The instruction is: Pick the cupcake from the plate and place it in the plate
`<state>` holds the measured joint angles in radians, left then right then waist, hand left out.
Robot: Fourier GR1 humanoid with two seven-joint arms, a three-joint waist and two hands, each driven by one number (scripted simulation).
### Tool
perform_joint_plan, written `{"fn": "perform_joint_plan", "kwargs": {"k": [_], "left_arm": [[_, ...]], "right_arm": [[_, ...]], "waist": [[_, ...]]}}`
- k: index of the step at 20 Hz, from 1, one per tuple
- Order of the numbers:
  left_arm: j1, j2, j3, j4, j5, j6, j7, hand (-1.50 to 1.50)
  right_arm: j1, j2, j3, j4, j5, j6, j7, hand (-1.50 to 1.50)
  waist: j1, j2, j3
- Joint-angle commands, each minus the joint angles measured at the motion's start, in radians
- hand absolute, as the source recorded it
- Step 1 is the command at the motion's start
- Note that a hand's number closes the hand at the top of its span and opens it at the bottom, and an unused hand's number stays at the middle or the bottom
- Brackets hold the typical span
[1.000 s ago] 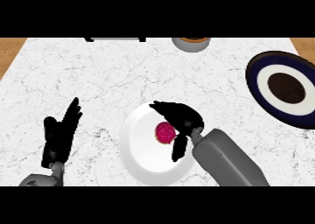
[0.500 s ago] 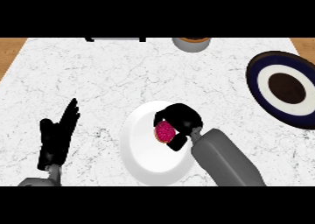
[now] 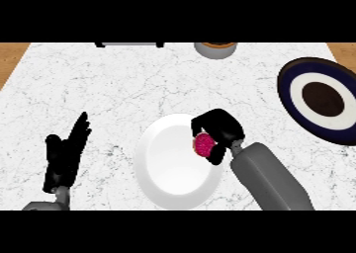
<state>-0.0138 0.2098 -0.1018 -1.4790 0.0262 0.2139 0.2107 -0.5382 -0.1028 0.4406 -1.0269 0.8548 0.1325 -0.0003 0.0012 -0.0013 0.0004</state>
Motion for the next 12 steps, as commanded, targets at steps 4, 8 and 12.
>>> {"fn": "perform_joint_plan", "kwargs": {"k": [4,8,12], "left_arm": [[0.009,-0.024,-0.007,-0.015,-0.014,0.024,0.020,0.00],[-0.031,-0.001,0.033,0.028,-0.004,0.005,0.011,0.00],[-0.003,0.019,0.036,-0.011,0.003,-0.017,0.028,0.00]], "right_arm": [[0.152,-0.274,-0.099,-0.056,0.063,-0.258,-0.196,1.50],[0.226,-0.340,-0.163,-0.173,0.042,-0.370,-0.279,1.50],[0.283,-0.377,-0.280,-0.332,-0.087,-0.380,-0.324,1.50]], "waist": [[-0.013,0.000,0.001],[-0.020,-0.002,0.000],[-0.018,-0.005,0.000]]}}
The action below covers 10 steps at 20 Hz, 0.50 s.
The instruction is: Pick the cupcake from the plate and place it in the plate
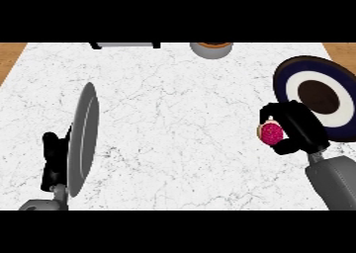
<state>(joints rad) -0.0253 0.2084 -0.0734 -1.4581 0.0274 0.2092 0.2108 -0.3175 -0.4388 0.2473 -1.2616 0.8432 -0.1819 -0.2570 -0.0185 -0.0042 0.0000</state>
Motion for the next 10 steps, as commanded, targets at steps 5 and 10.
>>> {"fn": "perform_joint_plan", "kwargs": {"k": [5,10], "left_arm": [[0.026,0.005,0.009,-0.016,0.014,-0.029,-0.008,0.00],[0.038,-0.020,-0.012,-0.053,-0.031,0.002,0.007,0.00]], "right_arm": [[0.085,-0.050,-0.212,-0.262,-0.108,-0.127,0.036,1.50],[0.131,-0.099,-0.345,-0.287,-0.180,-0.070,0.068,1.50]], "waist": [[0.004,-0.002,0.000],[0.013,0.001,0.000]]}}
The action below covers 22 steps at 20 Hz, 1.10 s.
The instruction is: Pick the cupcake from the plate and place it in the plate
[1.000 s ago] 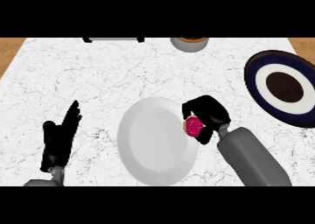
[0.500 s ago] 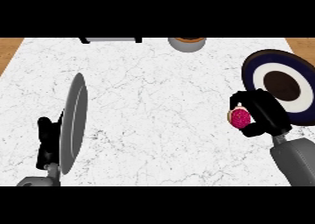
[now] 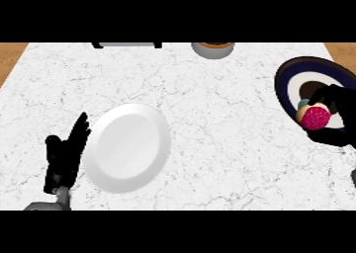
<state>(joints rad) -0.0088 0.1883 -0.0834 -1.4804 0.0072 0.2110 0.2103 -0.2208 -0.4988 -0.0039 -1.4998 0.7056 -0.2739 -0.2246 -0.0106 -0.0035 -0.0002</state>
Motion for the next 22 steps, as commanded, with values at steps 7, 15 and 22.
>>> {"fn": "perform_joint_plan", "kwargs": {"k": [7,15,22], "left_arm": [[-0.034,-0.002,0.035,0.022,0.001,-0.040,0.009,0.00],[-0.024,-0.069,-0.007,0.037,-0.064,0.000,-0.019,0.00],[-0.053,-0.066,-0.004,0.045,-0.076,-0.002,-0.003,0.00]], "right_arm": [[-0.211,-0.073,-0.189,0.332,-0.053,0.054,-0.042,1.50],[-0.402,-0.103,-0.213,0.717,0.023,-0.001,-0.151,1.50],[-0.512,-0.133,-0.189,1.030,0.073,0.078,-0.213,1.50]], "waist": [[0.022,0.006,0.000],[0.029,0.009,0.001],[0.046,0.016,0.002]]}}
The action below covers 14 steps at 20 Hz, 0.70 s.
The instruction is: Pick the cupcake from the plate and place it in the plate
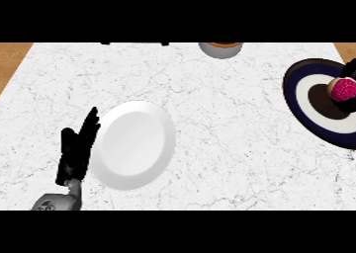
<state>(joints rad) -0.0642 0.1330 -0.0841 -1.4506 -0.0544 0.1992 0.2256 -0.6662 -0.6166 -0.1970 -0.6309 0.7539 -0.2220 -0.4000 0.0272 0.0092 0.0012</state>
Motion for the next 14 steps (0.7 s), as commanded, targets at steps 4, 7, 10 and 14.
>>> {"fn": "perform_joint_plan", "kwargs": {"k": [4,7,10,14], "left_arm": [[-0.025,0.021,0.013,-0.032,0.010,-0.026,0.030,0.00],[0.044,0.006,-0.005,-0.035,0.007,-0.032,-0.018,0.00],[-0.013,0.026,0.039,-0.009,0.027,-0.042,0.007,0.00],[0.010,0.023,0.030,-0.003,0.023,-0.045,0.004,0.00]], "right_arm": [[-0.089,-0.049,0.051,0.261,0.081,0.127,-0.018,1.50],[-0.094,-0.092,0.038,0.356,0.084,0.140,-0.122,-1.50],[-0.125,-0.033,0.039,0.368,0.075,0.141,-0.203,-1.50],[-0.133,-0.106,-0.077,0.351,-0.073,0.303,-0.432,-1.50]], "waist": [[0.018,0.005,0.001],[0.026,0.009,0.002],[0.011,0.005,0.001],[0.002,0.003,0.003]]}}
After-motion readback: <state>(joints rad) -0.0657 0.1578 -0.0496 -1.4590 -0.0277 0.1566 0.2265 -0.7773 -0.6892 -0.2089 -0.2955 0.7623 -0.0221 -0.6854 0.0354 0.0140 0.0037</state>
